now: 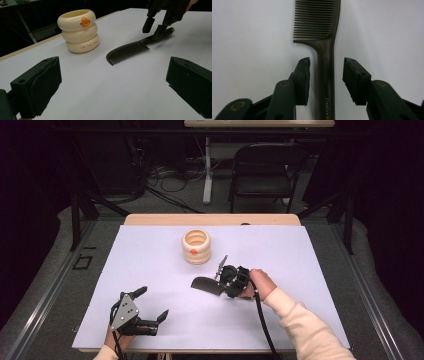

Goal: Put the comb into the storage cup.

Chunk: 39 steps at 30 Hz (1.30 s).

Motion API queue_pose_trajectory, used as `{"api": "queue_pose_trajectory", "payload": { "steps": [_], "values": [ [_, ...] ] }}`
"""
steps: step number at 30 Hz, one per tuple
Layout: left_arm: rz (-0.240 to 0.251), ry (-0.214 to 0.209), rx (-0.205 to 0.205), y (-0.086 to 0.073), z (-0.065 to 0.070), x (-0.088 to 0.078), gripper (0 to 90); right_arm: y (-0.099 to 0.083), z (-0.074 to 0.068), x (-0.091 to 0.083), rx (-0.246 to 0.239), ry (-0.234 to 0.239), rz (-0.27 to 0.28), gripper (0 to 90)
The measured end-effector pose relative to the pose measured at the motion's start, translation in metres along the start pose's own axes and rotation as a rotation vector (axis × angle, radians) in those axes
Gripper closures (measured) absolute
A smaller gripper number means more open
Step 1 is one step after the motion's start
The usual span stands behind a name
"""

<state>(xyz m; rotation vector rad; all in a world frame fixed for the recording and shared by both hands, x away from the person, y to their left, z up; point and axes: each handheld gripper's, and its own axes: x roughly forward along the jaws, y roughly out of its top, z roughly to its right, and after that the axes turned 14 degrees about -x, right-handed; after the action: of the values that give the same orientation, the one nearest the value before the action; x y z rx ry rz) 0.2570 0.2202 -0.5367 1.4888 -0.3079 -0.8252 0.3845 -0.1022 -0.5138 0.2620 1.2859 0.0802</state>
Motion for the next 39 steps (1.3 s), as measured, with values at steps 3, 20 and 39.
{"api": "queue_pose_trajectory", "payload": {
  "steps": [3,20,39],
  "values": [
    [-0.001,-0.002,0.000,0.000,0.000,0.000,0.0,0.001,0.001,0.004,-0.002,0.009,-0.012,60.6],
    [-0.004,-0.002,0.001,0.000,0.000,0.000,0.0,0.008,0.008,0.020,0.006,0.069,-0.061,70.7],
    [-0.005,0.001,-0.001,0.000,0.000,0.001,0.0,-0.011,0.009,0.003,0.077,0.052,0.056,72.4]
  ]
}}
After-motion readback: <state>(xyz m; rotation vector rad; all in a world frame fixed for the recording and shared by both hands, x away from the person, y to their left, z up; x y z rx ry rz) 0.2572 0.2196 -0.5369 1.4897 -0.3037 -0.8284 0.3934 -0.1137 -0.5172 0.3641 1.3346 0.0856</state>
